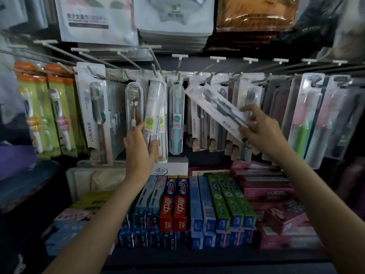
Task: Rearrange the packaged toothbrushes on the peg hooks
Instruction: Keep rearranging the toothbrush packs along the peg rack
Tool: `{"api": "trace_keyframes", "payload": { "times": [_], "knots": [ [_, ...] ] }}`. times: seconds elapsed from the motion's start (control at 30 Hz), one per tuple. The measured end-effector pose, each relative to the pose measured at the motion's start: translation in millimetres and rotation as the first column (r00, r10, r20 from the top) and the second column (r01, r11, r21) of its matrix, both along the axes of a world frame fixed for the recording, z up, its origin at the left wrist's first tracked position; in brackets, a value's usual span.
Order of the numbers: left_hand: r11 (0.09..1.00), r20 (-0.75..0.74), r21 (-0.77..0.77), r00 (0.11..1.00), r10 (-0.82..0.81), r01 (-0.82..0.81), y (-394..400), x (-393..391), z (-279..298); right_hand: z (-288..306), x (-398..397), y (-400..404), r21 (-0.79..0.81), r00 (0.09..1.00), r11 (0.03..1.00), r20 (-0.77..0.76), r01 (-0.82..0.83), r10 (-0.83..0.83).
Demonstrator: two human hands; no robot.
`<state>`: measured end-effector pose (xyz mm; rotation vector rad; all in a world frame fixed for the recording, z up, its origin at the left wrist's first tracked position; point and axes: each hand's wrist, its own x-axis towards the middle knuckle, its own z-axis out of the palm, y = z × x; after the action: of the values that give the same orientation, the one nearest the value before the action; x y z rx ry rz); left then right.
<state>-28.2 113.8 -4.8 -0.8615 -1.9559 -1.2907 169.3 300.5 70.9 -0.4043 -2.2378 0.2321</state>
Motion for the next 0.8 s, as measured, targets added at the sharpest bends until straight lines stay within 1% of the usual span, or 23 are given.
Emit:
{"api": "trace_keyframes", "payload": {
  "times": [0.13, 0.2, 0.27, 0.33, 0.4, 0.47, 0.63, 0.8],
  "knots": [
    [1.0, -0.018, -0.003, 1.0, -0.008, 0.008, -2, 1, 0, -15, -14, -4, -0.028, 0.999, 1.0, -0.04, 0.003, -0.004],
    [1.0, -0.022, -0.011, 1.0, 0.004, -0.004, -4, 1, 0, -17, -14, -2, -0.003, 0.999, 0.999, 0.026, 0.041, -0.041],
    [1.0, -0.026, -0.016, 0.999, 0.019, -0.02, -5, 1, 1, -16, -10, 4, 0.04, 0.99, 0.993, 0.085, 0.112, -0.115],
    [0.999, -0.02, -0.018, 0.999, 0.026, -0.027, -6, 2, 2, -15, -4, 6, 0.008, 0.989, 0.99, 0.021, 0.144, -0.144],
    [1.0, -0.009, -0.019, 1.0, 0.023, -0.024, -5, 3, 2, -14, -2, 5, -0.092, 0.987, 0.989, -0.1, 0.113, -0.122],
    [1.0, 0.0, -0.013, 1.0, 0.006, -0.006, -4, 4, 2, -15, -3, 4, -0.142, 0.979, 0.986, -0.17, 0.087, -0.111],
    [1.0, 0.0, -0.007, 1.0, -0.018, 0.018, -4, 3, 0, -29, -18, -1, -0.2, 0.969, 0.979, -0.229, 0.046, -0.093],
    [1.0, -0.018, -0.022, 1.0, -0.007, 0.007, -6, -2, 0, -45, -40, -1, -0.248, 0.956, 0.966, -0.26, 0.072, -0.138]
  ]
}}
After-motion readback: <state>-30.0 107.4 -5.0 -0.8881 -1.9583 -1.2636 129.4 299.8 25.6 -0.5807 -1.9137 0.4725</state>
